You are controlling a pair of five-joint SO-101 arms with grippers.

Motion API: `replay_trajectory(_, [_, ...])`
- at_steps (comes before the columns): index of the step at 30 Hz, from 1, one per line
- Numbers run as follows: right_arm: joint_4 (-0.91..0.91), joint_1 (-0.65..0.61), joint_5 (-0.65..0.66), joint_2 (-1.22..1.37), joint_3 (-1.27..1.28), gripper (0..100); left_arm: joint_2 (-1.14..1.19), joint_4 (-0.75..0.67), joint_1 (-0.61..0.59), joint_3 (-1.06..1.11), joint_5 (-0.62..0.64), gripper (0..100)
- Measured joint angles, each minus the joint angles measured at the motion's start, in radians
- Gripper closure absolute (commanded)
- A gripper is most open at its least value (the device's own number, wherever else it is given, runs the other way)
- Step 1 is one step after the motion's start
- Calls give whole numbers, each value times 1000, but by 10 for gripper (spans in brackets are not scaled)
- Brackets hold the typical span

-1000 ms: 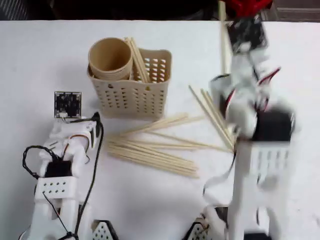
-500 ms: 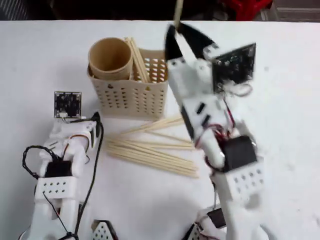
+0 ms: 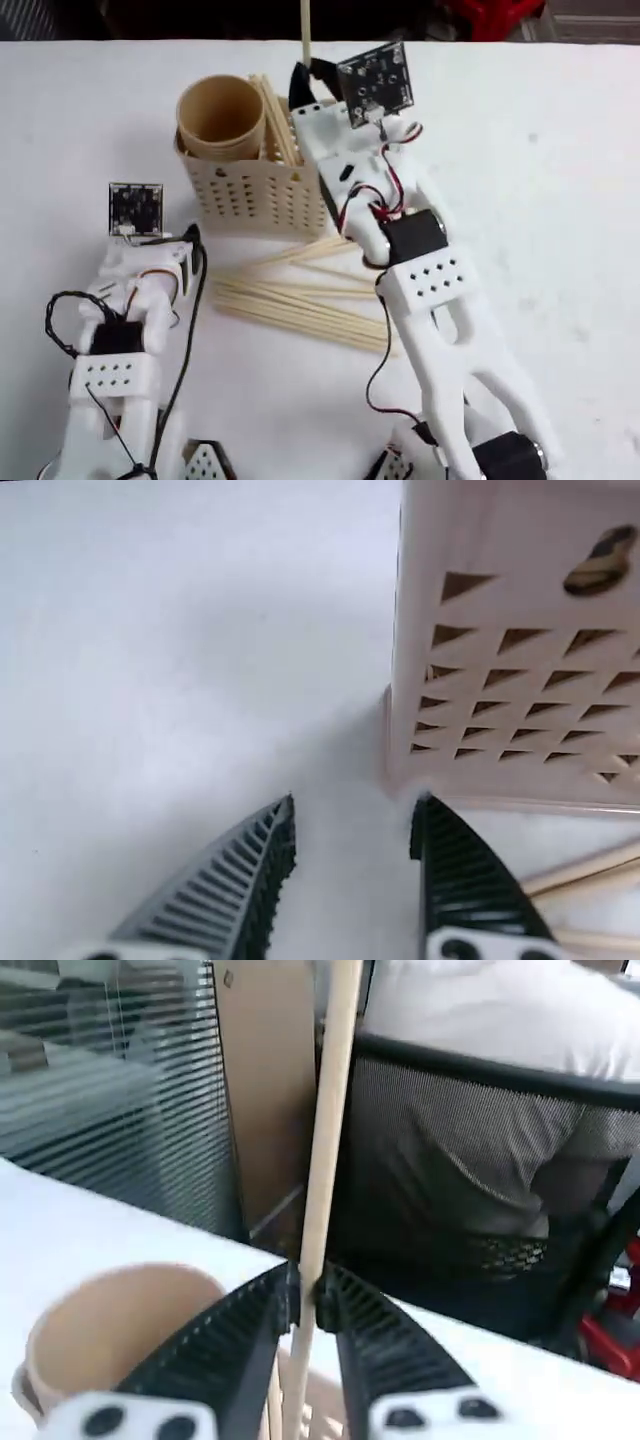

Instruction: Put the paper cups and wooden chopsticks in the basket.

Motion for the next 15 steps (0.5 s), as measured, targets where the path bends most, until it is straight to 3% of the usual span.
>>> replay_trajectory(3, [0,0,0,0,32,835,0,0,0,0,0,797])
replay_trajectory(8, [69,0,0,-32,51,855,0,0,0,0,0,797])
replay_trajectory(15, [514,28,20,-255,51,872,0,0,0,0,0,797])
